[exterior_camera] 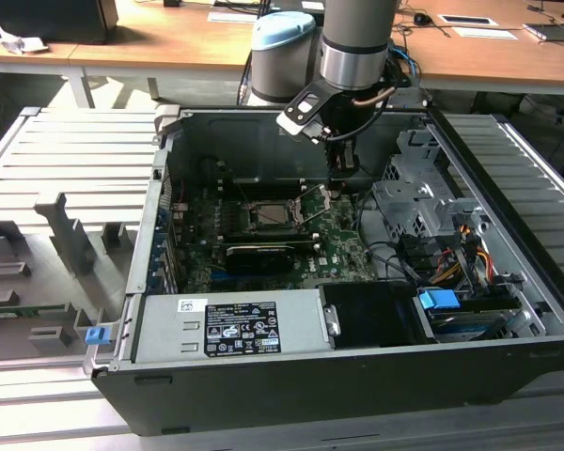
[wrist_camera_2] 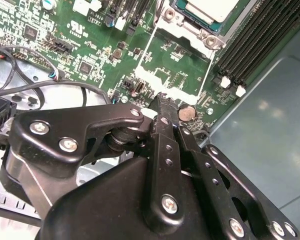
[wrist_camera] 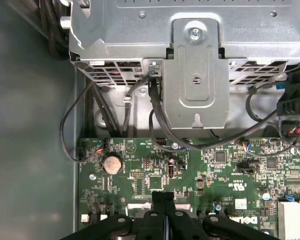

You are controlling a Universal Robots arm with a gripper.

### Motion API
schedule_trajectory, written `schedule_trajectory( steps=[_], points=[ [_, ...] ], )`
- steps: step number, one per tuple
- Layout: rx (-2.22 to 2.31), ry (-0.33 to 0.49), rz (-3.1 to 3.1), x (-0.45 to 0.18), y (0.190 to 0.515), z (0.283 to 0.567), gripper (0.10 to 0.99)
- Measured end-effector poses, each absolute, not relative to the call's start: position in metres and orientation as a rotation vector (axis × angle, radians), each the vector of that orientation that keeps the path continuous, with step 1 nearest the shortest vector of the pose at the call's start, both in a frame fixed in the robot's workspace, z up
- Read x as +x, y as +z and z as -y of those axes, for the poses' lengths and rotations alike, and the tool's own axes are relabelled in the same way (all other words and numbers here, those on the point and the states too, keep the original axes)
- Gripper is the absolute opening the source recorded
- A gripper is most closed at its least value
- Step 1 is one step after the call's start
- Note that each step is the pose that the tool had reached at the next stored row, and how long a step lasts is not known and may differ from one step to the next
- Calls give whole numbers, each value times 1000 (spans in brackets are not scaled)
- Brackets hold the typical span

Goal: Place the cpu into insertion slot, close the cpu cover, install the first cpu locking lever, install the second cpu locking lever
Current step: 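Close the cpu cover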

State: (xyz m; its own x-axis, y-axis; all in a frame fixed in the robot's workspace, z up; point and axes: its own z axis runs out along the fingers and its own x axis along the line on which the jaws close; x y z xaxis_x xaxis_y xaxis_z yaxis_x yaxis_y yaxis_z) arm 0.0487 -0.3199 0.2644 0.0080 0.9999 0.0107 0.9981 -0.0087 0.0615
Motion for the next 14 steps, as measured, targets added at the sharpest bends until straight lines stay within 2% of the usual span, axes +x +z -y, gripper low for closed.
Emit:
schedule_trajectory(
  steps=[14],
  points=[
    [2203, 79, -2187, 62, 264, 320, 106]
  ],
)
